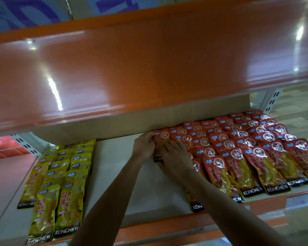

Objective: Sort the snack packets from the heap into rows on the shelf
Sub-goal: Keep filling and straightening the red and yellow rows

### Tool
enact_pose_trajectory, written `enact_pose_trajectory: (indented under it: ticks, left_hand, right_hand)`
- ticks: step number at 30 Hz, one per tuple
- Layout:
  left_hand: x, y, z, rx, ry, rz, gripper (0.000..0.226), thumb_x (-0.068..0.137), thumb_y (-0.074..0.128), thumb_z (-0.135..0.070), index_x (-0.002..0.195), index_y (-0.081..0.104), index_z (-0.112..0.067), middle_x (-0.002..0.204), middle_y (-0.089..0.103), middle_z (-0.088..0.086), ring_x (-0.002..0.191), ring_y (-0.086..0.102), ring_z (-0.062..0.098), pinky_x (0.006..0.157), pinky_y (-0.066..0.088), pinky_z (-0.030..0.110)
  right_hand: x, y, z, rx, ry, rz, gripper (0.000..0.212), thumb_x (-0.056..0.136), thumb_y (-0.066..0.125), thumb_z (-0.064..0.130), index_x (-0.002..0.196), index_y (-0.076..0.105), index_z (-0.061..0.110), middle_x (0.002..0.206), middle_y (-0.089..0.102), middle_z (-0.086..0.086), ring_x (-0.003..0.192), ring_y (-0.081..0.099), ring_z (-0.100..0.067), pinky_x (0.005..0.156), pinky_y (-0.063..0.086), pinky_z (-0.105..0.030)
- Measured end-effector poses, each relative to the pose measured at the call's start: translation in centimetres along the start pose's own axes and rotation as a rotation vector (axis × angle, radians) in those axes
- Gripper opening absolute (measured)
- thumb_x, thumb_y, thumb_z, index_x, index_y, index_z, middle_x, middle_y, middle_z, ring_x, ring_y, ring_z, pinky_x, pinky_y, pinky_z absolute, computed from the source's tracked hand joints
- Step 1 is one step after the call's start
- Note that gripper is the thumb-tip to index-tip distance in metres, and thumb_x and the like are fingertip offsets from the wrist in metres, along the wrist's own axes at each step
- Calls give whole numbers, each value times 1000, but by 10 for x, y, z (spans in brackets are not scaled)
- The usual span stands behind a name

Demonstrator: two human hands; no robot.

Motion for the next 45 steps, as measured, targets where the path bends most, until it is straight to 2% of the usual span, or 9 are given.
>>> enact_pose_trajectory:
  ticks: [6,11,23,28,31,34,39,43,45]
  left_hand:
    - [1,2,-3,-22,-5,29,40,95,42,-9,129,61,-19,127,63,3,115,58,18,102,46,31]
    - [-6,2,-8,-13,58,30,39,92,51,-9,127,61,-21,123,65,2,110,61,15,93,46,21]
    - [-22,-2,-11,32,71,9,40,93,60,-20,133,56,-16,129,62,2,113,61,15,99,46,25]
    - [-44,-18,-28,287,281,-101,27,94,59,-19,117,65,-6,112,68,14,101,64,29,88,47,33]
    - [-54,-33,-12,406,265,-126,36,95,55,-23,129,58,-11,128,61,8,116,56,23,97,40,27]
    - [-61,-56,9,455,246,-144,41,96,52,-28,135,52,-16,135,56,3,125,48,19,102,40,28]
    - [-81,-119,49,457,167,-235,44,93,53,-25,134,52,-11,132,57,8,125,48,24,104,38,32]
    - [-94,-181,106,583,66,-223,48,91,41,-32,138,46,-22,136,50,0,125,44,21,101,34,29]
    - [-108,-219,133,539,11,-287,45,90,48,-29,134,50,-19,132,54,5,122,47,27,98,35,33]
  right_hand:
    - [-1,-1,-1,-10,-11,22,51,93,46,39,138,42,14,146,40,-5,142,23,-21,119,1,-41]
    - [-2,-1,-1,8,7,15,53,93,47,36,140,39,12,148,38,-6,143,20,-21,118,-1,-40]
    - [-6,-5,1,10,19,-15,57,94,43,37,144,34,12,151,32,-6,145,14,-21,118,-2,-39]
    - [-4,-11,21,78,1,-85,54,94,43,30,143,36,8,151,34,-10,144,20,-23,119,4,-37]
    - [1,-12,41,97,-16,-114,52,91,48,24,139,40,6,145,42,-12,140,28,-26,118,16,-35]
    - [8,-8,70,98,-54,-102,60,89,55,22,143,36,4,147,40,-14,140,29,-27,117,16,-36]
    - [28,-3,143,116,-140,-117,55,93,51,16,144,34,3,146,40,-14,140,30,-26,118,11,-33]
    - [44,3,223,144,-212,-114,53,84,54,13,135,44,4,133,51,-14,130,39,-30,115,21,-34]
    - [50,10,266,146,-249,-95,57,76,58,14,131,46,4,130,52,-13,126,41,-30,111,27,-35]
Point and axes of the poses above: each hand's wrist, its own x-axis towards the middle knuckle, its own y-axis out of the palm, z = x × y, the point moved 9 cm from there along x, towards the middle knuckle
